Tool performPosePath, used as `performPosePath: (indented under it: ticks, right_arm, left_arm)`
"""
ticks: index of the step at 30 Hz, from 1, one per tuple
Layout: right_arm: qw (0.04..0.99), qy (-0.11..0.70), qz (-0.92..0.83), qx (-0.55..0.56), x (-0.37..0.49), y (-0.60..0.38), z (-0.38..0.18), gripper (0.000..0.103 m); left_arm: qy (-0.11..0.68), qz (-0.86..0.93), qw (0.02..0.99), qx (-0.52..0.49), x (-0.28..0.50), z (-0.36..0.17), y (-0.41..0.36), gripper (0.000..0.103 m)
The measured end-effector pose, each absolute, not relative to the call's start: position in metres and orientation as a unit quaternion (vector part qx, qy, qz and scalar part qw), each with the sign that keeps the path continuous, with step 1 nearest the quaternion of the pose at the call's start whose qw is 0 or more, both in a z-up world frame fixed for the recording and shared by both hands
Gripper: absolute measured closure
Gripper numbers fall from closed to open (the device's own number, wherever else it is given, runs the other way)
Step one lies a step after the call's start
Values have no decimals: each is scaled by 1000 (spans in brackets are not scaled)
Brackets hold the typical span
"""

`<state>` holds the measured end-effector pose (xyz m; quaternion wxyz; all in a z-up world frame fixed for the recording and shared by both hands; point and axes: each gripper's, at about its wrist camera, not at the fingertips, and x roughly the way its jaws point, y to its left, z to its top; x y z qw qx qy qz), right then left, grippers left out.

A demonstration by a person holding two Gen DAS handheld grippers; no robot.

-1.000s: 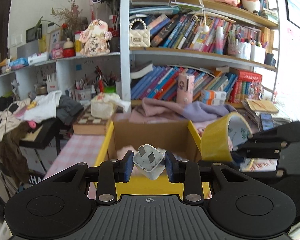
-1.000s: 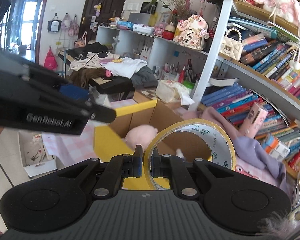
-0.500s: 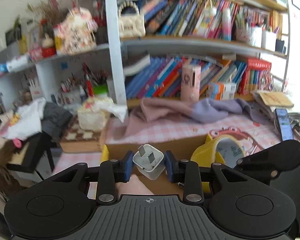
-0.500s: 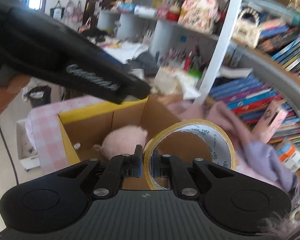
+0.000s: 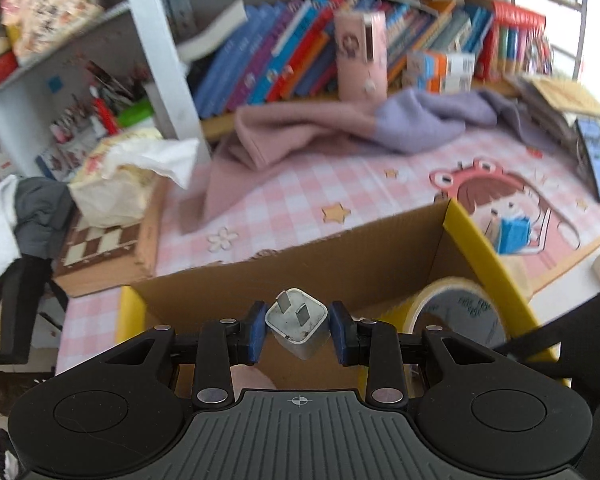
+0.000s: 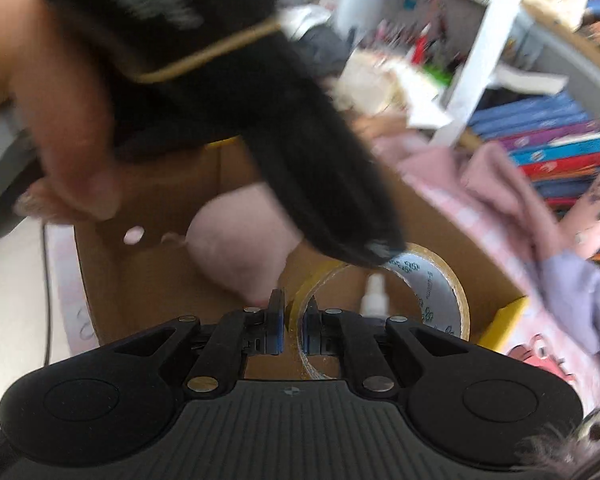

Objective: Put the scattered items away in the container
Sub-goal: 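Lower the plug into the box while the right tool lowers the tape inside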

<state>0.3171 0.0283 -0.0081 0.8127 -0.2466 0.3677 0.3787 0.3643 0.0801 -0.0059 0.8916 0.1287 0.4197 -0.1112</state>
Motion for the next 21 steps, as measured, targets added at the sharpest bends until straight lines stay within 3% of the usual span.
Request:
performPosePath:
  ticks: [18, 20, 21]
  right_arm:
    - [771, 407, 423, -248, 322, 38, -21, 93]
    - [772, 403, 426, -245, 321, 38, -20, 89]
    - [773, 402, 427, -243, 320, 38, -20, 85]
  left_arm:
    - [451, -101, 880, 114, 380, -30, 83, 68]
    - [440, -104, 884, 118, 375, -25, 84, 68]
    - [434, -102, 887, 123, 372, -22, 84, 62]
